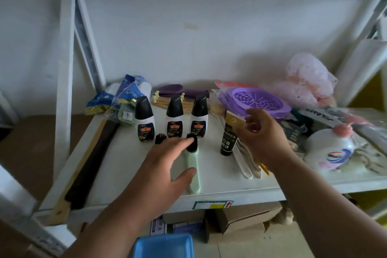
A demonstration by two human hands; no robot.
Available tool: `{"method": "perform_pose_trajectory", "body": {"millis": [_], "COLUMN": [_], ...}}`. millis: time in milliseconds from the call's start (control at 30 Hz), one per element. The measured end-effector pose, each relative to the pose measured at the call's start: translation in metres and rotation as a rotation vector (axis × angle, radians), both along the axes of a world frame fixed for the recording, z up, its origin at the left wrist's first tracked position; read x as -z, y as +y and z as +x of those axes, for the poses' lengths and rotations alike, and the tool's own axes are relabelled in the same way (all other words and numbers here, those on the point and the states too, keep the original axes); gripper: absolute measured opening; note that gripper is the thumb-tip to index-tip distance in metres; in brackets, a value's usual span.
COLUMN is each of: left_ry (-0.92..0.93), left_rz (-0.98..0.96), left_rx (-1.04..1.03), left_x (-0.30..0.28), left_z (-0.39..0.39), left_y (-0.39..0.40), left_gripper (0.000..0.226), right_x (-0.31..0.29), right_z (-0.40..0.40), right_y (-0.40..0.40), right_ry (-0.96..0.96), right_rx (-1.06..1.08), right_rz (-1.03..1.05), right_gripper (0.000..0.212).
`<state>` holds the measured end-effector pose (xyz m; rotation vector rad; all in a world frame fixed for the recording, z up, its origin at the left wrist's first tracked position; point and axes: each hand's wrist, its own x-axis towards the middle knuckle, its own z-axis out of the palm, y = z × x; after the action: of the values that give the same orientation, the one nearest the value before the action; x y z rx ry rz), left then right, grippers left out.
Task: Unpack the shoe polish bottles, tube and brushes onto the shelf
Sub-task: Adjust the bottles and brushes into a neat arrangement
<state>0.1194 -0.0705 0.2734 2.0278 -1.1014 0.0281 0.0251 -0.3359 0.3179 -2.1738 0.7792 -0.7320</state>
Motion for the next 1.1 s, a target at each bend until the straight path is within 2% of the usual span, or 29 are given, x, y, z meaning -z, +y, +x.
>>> {"method": "perform_pose_trajectory", "body": {"millis": [133,233,667,1100], "left_ry": [-0.048,-0.078,-0.080,-0.061], "left_rz": [0.076,0.127,0.174,0.181], "left_rx": [0.026,0.051,0.072,0.075], "left_x": [0.005,0.008,0.006,0.010], "left_z": [0.001,0.002,0.001,0.003], "left_y": [-0.002,-0.002,-0.004,-0.002], "left_gripper": [0.056,0.052,0.052,0.056], "right_x": [0.016,0.023,0.027,0.027], "right_z": [0.008,0.013,0.022,0.019], "right_y": [0.000,-0.002,-0.005,-0.005], "right_ry": [0.154,0.187,0.159,0.164], "right_rx": [-0.048,-0.057,-0.019,-0.043], "right_rz": [-0.043,-0.072,-0.123,-0.119], "right_gripper": [0.033,0.025,0.018,0.021]}}
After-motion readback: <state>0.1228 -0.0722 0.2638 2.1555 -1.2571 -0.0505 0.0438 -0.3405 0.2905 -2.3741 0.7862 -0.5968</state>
